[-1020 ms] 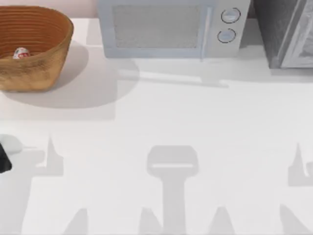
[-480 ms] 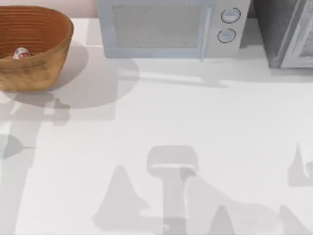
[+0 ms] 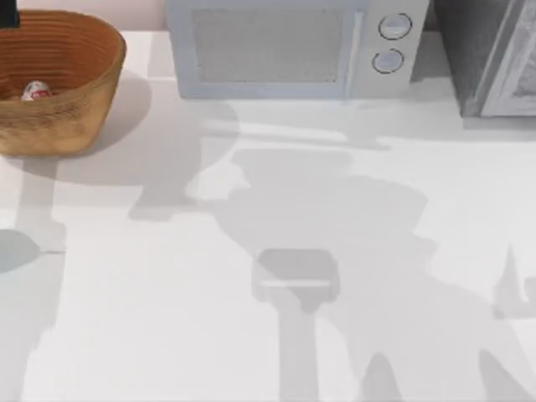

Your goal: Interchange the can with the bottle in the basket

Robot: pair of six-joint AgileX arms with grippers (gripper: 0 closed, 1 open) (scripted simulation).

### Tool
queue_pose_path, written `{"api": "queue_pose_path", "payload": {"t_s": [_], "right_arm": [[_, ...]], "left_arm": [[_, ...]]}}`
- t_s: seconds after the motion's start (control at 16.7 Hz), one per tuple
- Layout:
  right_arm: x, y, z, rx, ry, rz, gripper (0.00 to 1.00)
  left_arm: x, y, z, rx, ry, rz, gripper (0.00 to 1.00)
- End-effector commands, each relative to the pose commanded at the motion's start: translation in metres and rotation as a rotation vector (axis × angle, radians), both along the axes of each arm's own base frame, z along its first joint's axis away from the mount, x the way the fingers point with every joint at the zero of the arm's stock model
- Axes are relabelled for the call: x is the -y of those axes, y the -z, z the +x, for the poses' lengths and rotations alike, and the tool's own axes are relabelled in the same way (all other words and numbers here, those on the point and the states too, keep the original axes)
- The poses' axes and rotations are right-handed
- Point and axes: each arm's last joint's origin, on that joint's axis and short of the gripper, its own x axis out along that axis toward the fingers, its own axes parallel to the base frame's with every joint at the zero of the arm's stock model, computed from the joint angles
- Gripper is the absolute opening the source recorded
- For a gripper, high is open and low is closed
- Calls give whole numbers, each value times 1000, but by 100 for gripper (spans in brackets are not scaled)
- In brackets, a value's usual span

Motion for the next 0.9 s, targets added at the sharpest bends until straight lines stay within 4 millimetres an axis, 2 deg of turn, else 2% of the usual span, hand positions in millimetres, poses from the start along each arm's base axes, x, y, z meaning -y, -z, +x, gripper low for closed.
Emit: {"api": "queue_pose_path", "payload": {"t_s": [0.24,0.42,0.66,0.9], "right_arm": [[0,0,0,0,0,0,100],[0,0,0,0,0,0,100],[0,0,0,0,0,0,100],[0,0,0,0,0,0,100]], "left_arm": [[-16,51,70,-200,13,-47,100],[-26,92,103,-311,19,-78,100],[-33,130,123,-394,22,-104,100],[-34,135,125,-405,23,-108,100]]}}
